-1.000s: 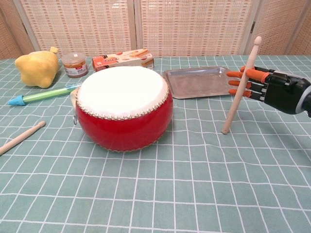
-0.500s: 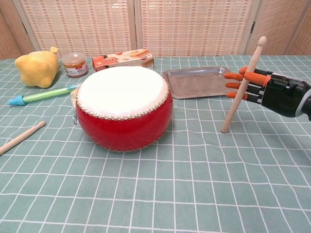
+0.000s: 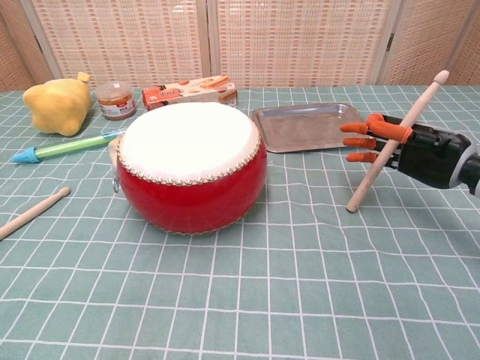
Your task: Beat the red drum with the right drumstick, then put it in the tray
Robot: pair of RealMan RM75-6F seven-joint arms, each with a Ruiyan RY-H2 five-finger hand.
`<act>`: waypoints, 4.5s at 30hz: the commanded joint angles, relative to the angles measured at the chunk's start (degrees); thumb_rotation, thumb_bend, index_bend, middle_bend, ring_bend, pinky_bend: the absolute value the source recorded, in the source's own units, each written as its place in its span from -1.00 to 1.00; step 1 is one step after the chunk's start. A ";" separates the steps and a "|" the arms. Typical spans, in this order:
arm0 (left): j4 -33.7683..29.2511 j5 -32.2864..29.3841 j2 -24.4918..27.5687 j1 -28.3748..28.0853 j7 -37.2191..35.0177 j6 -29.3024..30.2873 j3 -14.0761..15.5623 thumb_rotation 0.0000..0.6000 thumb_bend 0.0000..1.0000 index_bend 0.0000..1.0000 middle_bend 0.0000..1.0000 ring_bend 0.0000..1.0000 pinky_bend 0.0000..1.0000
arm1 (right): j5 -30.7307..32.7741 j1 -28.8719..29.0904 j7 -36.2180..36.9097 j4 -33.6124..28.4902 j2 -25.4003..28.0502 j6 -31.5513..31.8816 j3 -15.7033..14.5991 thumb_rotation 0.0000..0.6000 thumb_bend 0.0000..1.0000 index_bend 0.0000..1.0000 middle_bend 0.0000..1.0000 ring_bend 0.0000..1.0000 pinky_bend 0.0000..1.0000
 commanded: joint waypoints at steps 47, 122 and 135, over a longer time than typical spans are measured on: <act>3.44 -0.77 -1.42 0.00 -3.40 -1.82 0.37 1.00 -0.49 -1.00 -1.00 -1.00 -1.00 | 3.39 2.15 -16.43 -3.08 -6.33 -4.87 0.42 0.93 -0.53 1.00 0.92 1.00 1.00; 3.74 2.85 -1.31 -0.35 -4.13 1.31 0.59 1.00 -0.51 -1.00 -1.00 -1.00 -1.00 | 47.13 25.39 -170.94 -37.85 9.06 -14.62 13.14 1.00 0.93 1.00 1.00 1.00 1.00; 4.16 2.62 -1.52 -0.41 -4.60 1.06 0.54 1.00 -0.50 -1.00 -1.00 -1.00 -1.00 | 38.08 23.02 -154.40 -36.61 8.14 -11.30 17.18 1.00 0.95 1.00 1.00 1.00 1.00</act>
